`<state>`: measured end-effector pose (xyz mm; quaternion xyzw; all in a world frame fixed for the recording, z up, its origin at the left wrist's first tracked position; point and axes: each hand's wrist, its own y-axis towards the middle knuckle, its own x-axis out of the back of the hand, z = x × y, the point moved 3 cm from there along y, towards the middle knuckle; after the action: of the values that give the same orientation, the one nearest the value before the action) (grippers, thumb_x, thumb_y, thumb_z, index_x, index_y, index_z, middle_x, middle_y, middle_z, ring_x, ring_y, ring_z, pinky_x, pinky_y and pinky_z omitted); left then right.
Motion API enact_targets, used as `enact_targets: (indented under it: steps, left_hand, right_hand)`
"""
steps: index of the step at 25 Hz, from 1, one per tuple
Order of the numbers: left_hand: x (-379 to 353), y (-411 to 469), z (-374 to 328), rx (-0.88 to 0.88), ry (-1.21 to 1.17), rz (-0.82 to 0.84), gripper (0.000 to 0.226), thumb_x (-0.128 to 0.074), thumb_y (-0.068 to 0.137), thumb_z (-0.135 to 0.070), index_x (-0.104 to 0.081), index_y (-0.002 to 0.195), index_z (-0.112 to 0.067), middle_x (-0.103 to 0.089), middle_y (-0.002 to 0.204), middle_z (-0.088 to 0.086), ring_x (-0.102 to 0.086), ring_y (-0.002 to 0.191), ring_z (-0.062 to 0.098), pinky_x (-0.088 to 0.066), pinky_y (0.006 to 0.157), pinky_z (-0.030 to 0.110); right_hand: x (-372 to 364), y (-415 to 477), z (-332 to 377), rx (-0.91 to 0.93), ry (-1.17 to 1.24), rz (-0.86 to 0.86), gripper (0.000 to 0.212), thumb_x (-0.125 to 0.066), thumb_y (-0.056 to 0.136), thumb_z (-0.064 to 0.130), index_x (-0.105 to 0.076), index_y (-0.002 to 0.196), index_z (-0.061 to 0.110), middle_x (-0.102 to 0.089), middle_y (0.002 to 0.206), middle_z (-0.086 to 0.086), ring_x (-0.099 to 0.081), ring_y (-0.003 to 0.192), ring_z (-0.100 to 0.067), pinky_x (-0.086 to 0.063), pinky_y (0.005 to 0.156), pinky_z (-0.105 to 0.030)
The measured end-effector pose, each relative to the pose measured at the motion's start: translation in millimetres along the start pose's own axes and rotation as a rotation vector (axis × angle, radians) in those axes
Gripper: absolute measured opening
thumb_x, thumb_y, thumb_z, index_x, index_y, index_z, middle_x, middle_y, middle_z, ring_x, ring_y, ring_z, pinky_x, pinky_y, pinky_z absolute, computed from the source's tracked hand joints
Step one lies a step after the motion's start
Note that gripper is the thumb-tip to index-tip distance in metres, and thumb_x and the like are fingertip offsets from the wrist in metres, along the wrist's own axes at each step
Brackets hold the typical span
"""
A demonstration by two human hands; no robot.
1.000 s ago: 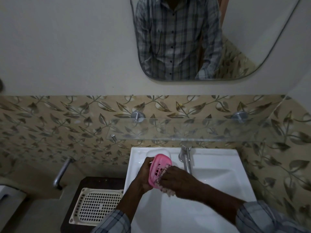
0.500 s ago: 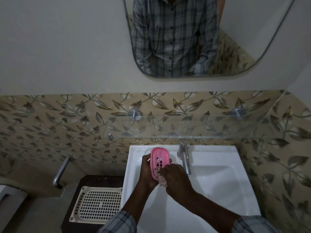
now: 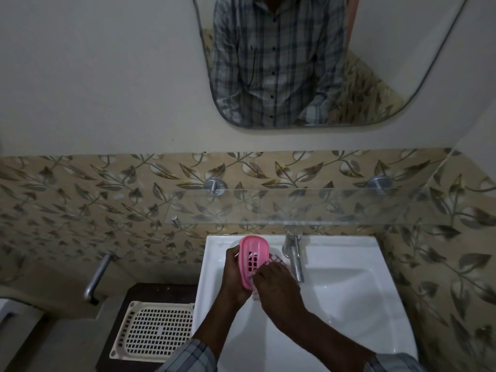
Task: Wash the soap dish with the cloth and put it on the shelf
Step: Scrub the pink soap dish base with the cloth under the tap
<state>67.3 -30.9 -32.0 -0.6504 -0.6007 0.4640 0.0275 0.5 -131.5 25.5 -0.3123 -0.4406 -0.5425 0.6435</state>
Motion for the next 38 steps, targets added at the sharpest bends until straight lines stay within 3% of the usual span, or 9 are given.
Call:
enact_targets:
  steps: [3,11,14,17,23,25,30,34,38]
  left_hand:
    - [3,0,5,-0.011,-0.099,-0.015,0.067,-0.042,0.090,-0.049,-0.058,0.130,0.002,-0.064,0.109,0.025,-0.061,0.096,0.036,-0.046,0.094,0.044]
    - [1,-3,24,-0.132,-0.086,-0.013,0.061,-0.045,0.084,-0.054,-0.071,0.109,-0.004,-0.068,0.096,0.016,-0.067,0.083,0.028,-0.052,0.079,0.036]
    - [-5,-10,17,-0.103,-0.099,0.040,0.076,-0.055,0.075,-0.057,-0.063,0.126,-0.003,-0.064,0.113,0.019,-0.064,0.100,0.032,-0.048,0.092,0.041]
    - [-9,-14,12,-0.053,-0.242,0.117,0.093,-0.055,0.074,-0.069,-0.050,0.141,-0.004,-0.058,0.135,0.024,-0.052,0.126,0.041,-0.044,0.105,0.054]
    - [8,-17,-21,0.244,-0.235,0.503,0.107,-0.051,0.079,-0.075,-0.040,0.145,0.008,-0.039,0.148,0.037,-0.044,0.132,0.054,-0.027,0.109,0.072]
    - [3,-19,-24,0.244,-0.240,0.597,0.105,-0.045,0.082,-0.075,-0.035,0.148,0.006,-0.034,0.153,0.034,-0.038,0.137,0.051,-0.016,0.113,0.072]
    - [-3,-22,17,0.150,-0.280,0.406,0.081,-0.076,0.069,-0.046,-0.058,0.132,0.002,-0.062,0.124,0.029,-0.062,0.109,0.043,-0.049,0.097,0.051]
    - [-4,-19,11,0.114,-0.270,0.354,0.079,-0.065,0.071,-0.050,-0.062,0.130,0.002,-0.064,0.121,0.028,-0.064,0.105,0.044,-0.053,0.091,0.053]
    - [-10,-10,22,0.098,-0.310,0.253,0.086,-0.052,0.078,-0.054,-0.048,0.140,0.004,-0.052,0.133,0.028,-0.055,0.116,0.043,-0.043,0.105,0.049]
  right_hand:
    - [-5,-1,3,-0.051,0.136,-0.002,0.037,-0.083,0.066,0.005,-0.074,0.102,0.008,-0.075,0.100,-0.008,-0.071,0.091,-0.026,-0.060,0.082,-0.034]
    - [-2,11,3,-0.268,0.329,-0.085,0.036,-0.066,0.085,0.033,-0.064,0.117,0.015,-0.069,0.107,-0.003,-0.064,0.101,-0.019,-0.056,0.082,-0.030]
    - [10,9,-7,-0.115,0.115,-0.087,0.045,-0.069,0.085,0.030,-0.058,0.124,0.012,-0.065,0.117,-0.007,-0.060,0.107,-0.024,-0.053,0.087,-0.032]
    - [20,6,-15,0.201,-0.099,-0.271,0.033,-0.077,0.077,0.025,-0.070,0.103,0.006,-0.070,0.095,-0.012,-0.066,0.084,-0.030,-0.058,0.075,-0.038]
    - [39,18,-53,0.800,-0.319,-0.142,0.020,-0.048,0.100,0.013,-0.061,0.115,0.011,-0.065,0.111,-0.010,-0.058,0.103,-0.028,-0.040,0.104,-0.046]
    - [45,23,-65,0.778,-0.317,-0.177,0.020,-0.045,0.103,0.014,-0.062,0.113,0.012,-0.065,0.110,-0.009,-0.059,0.104,-0.028,-0.039,0.105,-0.045]
    - [3,-6,-39,0.609,-0.172,-0.202,0.029,-0.056,0.085,0.013,-0.067,0.111,0.011,-0.069,0.108,-0.009,-0.063,0.099,-0.028,-0.052,0.092,-0.048]
    - [20,-1,-45,0.500,-0.193,-0.353,0.027,-0.049,0.090,0.008,-0.074,0.100,0.008,-0.074,0.101,-0.010,-0.069,0.097,-0.028,-0.051,0.098,-0.050]
    - [6,-1,-20,0.348,-0.031,-0.393,0.040,-0.082,0.050,-0.005,-0.077,0.088,0.007,-0.076,0.087,-0.010,-0.073,0.081,-0.028,-0.061,0.081,-0.049]
